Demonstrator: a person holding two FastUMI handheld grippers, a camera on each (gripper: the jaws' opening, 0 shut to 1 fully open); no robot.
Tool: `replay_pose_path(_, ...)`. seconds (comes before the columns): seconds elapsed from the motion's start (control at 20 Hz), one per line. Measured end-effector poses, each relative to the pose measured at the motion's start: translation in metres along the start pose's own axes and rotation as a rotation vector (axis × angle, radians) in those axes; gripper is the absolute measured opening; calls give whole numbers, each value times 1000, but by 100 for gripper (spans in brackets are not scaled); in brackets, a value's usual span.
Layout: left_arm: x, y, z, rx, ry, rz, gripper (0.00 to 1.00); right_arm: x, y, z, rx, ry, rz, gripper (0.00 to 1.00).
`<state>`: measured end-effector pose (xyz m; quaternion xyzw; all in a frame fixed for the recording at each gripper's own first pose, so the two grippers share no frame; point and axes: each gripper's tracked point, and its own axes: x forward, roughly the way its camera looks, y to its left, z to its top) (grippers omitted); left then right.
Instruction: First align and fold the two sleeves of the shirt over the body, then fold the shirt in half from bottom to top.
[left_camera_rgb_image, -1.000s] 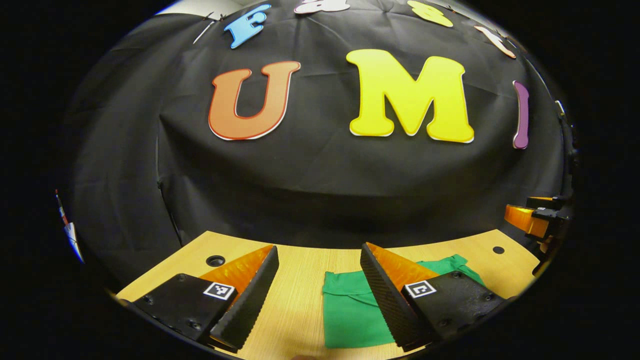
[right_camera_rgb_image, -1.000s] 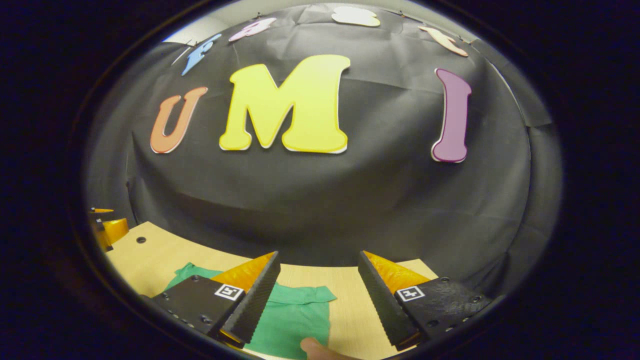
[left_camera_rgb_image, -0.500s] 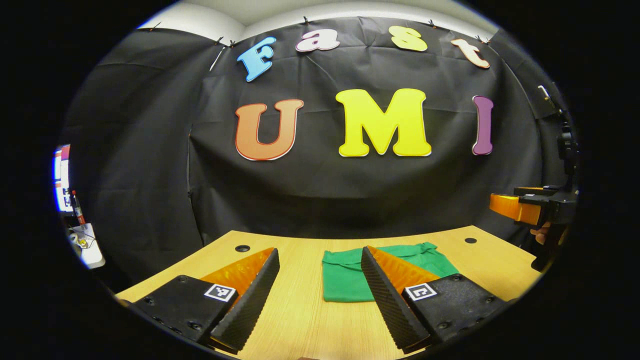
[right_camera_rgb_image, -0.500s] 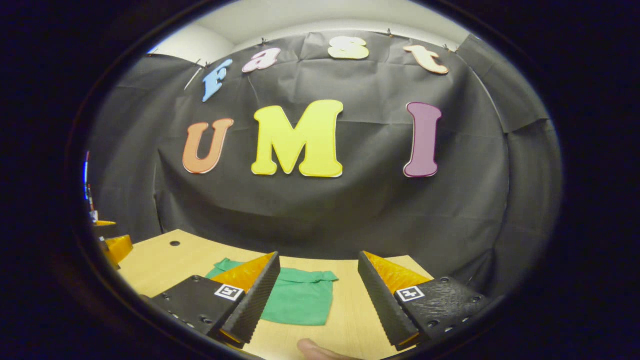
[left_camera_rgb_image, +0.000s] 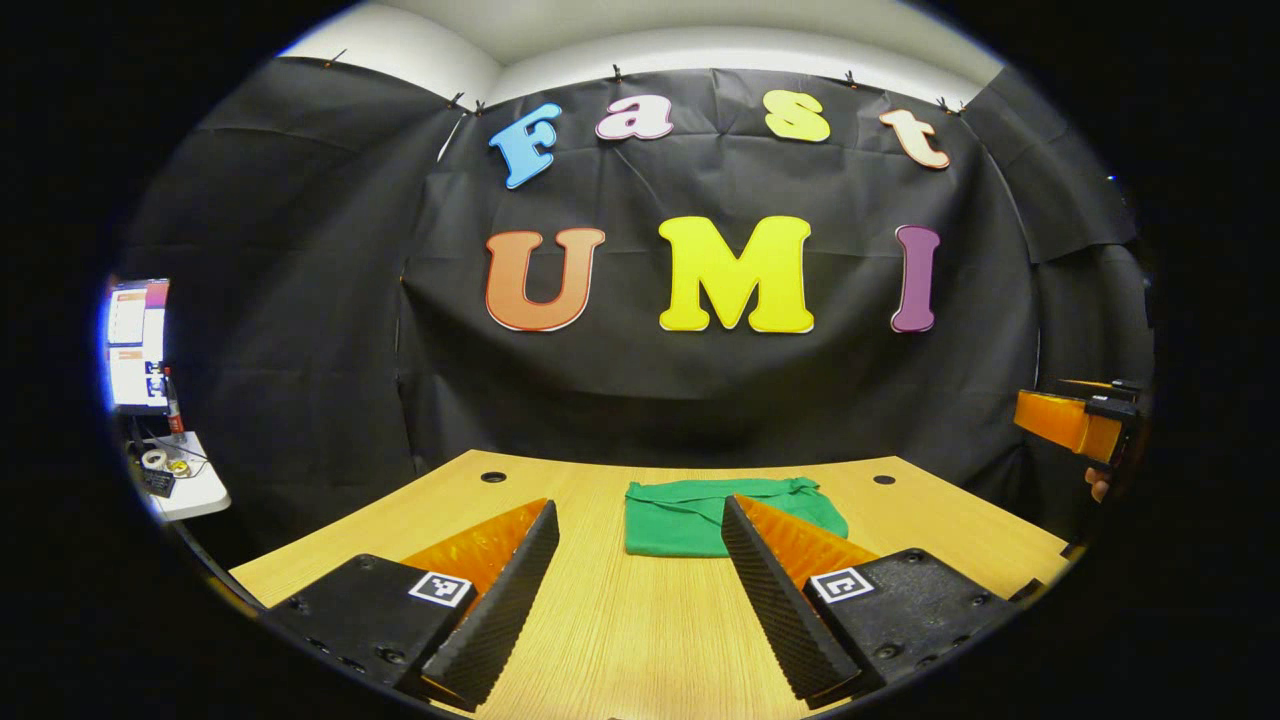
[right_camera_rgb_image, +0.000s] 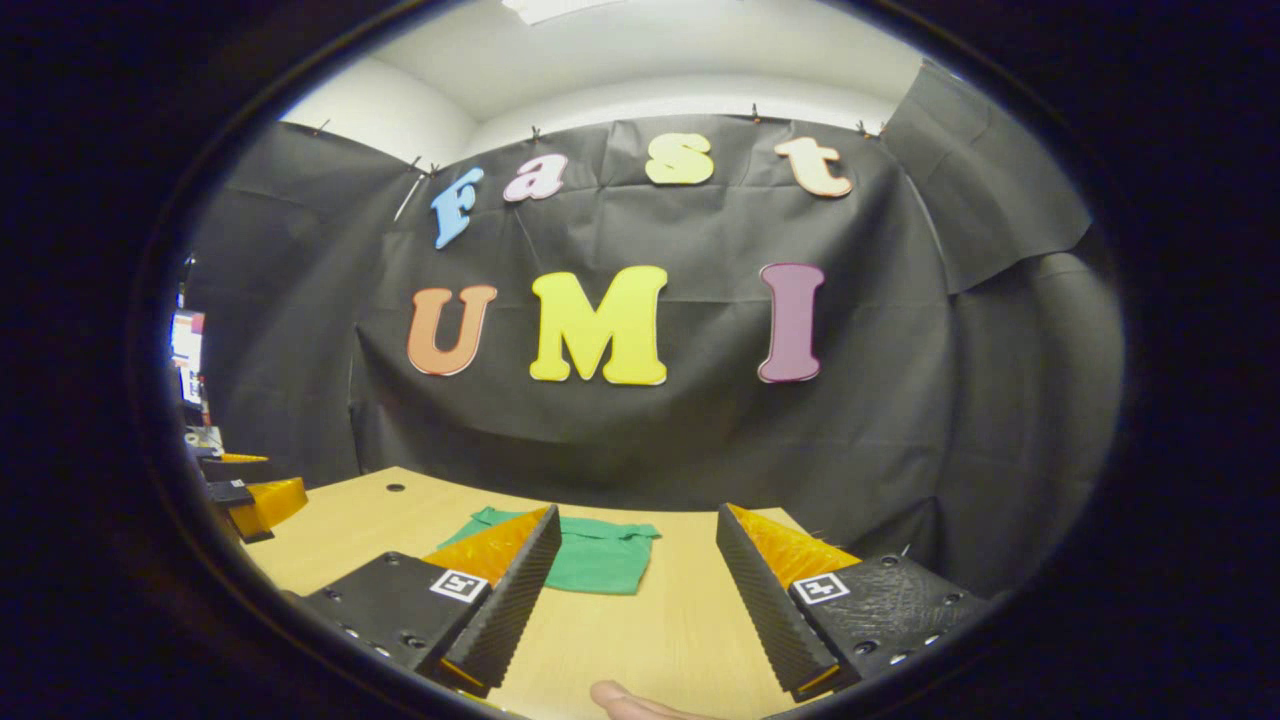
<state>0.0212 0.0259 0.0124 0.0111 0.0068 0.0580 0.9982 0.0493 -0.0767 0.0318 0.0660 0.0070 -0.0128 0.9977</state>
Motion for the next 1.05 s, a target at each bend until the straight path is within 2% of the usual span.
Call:
replay_pose_path(0.15,-30,-2,6,27,-8,-9,100,-39,-3,-19,-43,32,0,95)
replay_pose_path(0.35,-55,-10,6,84,-25,-50,100,-65,-7,-32,-44,51,-17,94)
replay_pose_path(0.45,-59,-18,7,88,-32,-82,100,-71,-7,-36,-65,48,-33,95)
replay_pose_path(0.55,-60,-13,17,79,-71,-72,100,-72,-3,-37,-71,45,-45,96)
replay_pose_path(0.65,-58,-7,15,81,-71,-48,100,-70,12,-37,-50,44,-26,95)
replay_pose_path(0.85,-55,-7,15,65,-73,-61,100,-68,28,-25,-108,10,0,95)
replay_pose_path(1.05,-54,-8,17,59,-84,-59,100,-71,39,-28,-96,4,34,95)
